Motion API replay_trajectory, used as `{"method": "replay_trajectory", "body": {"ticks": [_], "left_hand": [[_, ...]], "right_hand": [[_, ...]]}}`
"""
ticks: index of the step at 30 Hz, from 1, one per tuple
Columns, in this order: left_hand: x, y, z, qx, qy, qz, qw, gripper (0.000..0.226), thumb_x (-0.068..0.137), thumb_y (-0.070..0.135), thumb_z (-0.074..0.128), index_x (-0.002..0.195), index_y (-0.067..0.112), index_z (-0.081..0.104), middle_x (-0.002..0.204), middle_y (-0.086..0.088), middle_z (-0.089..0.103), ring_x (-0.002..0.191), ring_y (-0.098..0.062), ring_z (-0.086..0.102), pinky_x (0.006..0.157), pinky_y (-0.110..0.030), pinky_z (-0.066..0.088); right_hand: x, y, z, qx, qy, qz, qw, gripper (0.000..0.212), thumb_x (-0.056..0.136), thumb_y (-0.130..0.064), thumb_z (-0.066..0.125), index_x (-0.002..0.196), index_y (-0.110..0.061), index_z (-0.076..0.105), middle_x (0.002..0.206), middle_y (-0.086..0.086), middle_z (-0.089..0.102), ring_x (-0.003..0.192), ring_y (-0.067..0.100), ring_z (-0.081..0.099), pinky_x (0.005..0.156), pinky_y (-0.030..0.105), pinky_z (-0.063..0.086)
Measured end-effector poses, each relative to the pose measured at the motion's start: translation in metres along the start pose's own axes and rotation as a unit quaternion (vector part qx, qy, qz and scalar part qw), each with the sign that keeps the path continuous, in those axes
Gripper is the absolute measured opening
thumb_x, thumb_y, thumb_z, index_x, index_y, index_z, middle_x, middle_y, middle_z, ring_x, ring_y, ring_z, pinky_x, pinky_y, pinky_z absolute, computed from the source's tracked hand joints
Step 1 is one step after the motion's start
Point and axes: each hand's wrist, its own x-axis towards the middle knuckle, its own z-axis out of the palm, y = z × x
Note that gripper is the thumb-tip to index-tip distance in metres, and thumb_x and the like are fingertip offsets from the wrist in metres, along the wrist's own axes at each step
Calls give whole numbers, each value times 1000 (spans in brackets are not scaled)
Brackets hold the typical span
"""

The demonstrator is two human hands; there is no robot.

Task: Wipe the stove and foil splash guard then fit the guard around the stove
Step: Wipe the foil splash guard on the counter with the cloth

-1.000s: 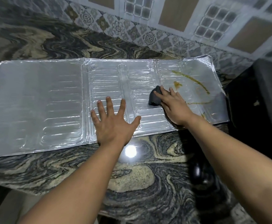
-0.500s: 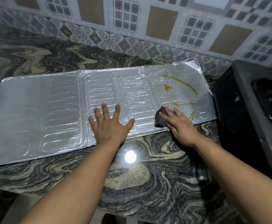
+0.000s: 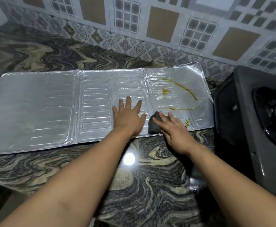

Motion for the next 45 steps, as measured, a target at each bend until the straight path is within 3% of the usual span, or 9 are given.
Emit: {"method": "replay_trajectory", "body": {"ticks": [2,6,10,20,31,38,45], "left_hand": [[-2,7,14,1,18,-2,1000,67,94,67,17,155,43,6,166,-6,-9,150,-37,-16,115,-63,-15],[-2,8,25,28,51,-6,998,72,88,75,6,154,46,3,166,-7,-11,150,-37,-18,113,-64,-15],[0,9,28,39,48,-1,998,74,87,77,6,154,46,0,165,-9,-13,149,-39,-19,112,-65,-15],[1,11,31,33,57,0,998,72,87,77,7,153,49,-4,165,-9,-15,149,-39,-21,113,-66,-15],[3,12,30,38,57,-15,998,73,86,80,7,151,52,-7,166,-5,-15,149,-35,-21,114,-65,-11],[2,14,27,42,38,-22,998,74,84,80,6,151,52,-10,165,-5,-18,149,-34,-23,114,-64,-11],[2,13,26,41,41,-15,998,74,85,79,6,152,50,-8,165,-6,-17,149,-37,-22,113,-65,-11]], "right_hand": [[-1,4,-2,-4,-6,-10,1000,53,105,-25,36,152,-42,20,163,-10,5,151,27,0,119,38,3],[5,14,-6,-25,-14,-15,999,55,104,-24,34,152,-44,15,164,-7,3,151,30,-2,120,42,4],[27,31,-8,-46,-25,-3,999,55,105,-26,34,152,-45,13,164,-4,4,150,35,1,119,46,6],[123,64,-36,-55,1,-38,998,62,100,-8,37,152,-38,24,164,-1,10,150,36,-1,120,48,3],[217,103,-60,-96,6,-48,994,59,100,-5,35,151,-33,31,162,7,19,146,45,11,117,53,12],[207,112,-55,-65,22,40,997,50,106,-26,30,154,-33,19,164,4,7,149,40,1,118,50,4],[162,108,-52,-46,6,123,991,56,104,-44,28,156,-34,9,165,3,-1,149,37,-3,119,47,2]]}}
